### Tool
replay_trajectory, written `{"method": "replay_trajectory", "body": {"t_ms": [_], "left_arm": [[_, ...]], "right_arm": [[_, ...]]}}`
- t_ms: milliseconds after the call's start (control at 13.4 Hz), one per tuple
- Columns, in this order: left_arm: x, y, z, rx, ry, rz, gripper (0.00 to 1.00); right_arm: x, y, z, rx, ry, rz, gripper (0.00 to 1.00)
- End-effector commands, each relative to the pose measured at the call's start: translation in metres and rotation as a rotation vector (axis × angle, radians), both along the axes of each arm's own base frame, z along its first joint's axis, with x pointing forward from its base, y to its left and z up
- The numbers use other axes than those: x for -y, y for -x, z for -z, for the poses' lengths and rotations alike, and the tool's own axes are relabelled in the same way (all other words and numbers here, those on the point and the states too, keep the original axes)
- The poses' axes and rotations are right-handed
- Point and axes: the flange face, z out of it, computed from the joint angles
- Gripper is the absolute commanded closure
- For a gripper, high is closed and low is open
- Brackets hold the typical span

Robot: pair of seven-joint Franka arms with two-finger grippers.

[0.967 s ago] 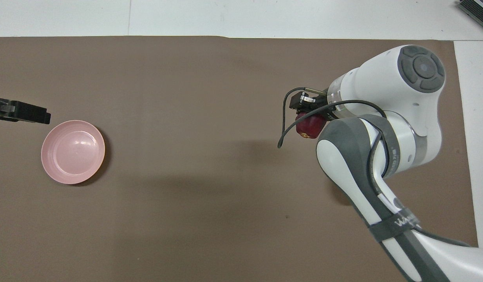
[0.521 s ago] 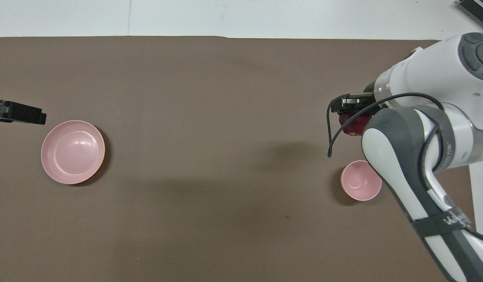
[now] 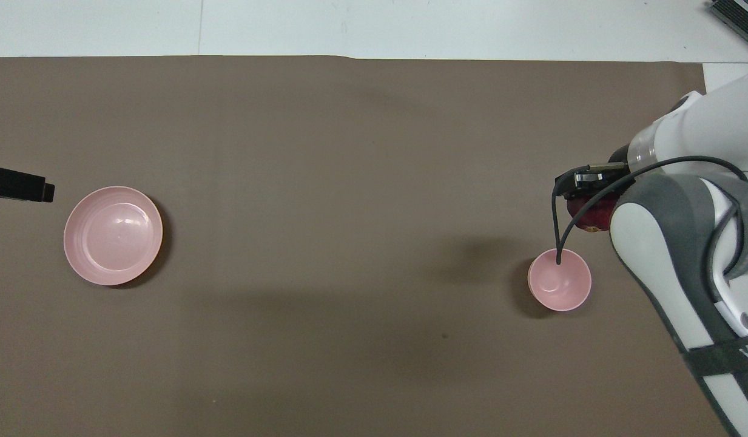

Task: Move apple from plate to bowl
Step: 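Lower the apple into the small pink bowl with the right gripper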

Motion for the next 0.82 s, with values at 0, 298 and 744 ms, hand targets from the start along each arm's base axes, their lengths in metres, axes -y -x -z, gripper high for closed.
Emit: {"method": "replay_trajectory", "body": {"t_ms": [0, 298, 744], "left_arm": [[-0.001, 0.008, 0.000, -0.035, -0.017, 0.014, 0.00], [0.000, 0.007, 0.000, -0.031, -0.017, 0.008, 0.00], [-0.007, 0.007, 0.000, -0.033, -0.016, -0.004, 0.00]], "right_arm": [[0.007, 0.038, 0.018, 0.025, 0.014, -0.020, 1.00], [0.010, 0.082, 0.070, 0.029, 0.017, -0.013, 1.00], [0.010, 0.113, 0.150, 0.066, 0.015, -0.008, 1.00]]}}
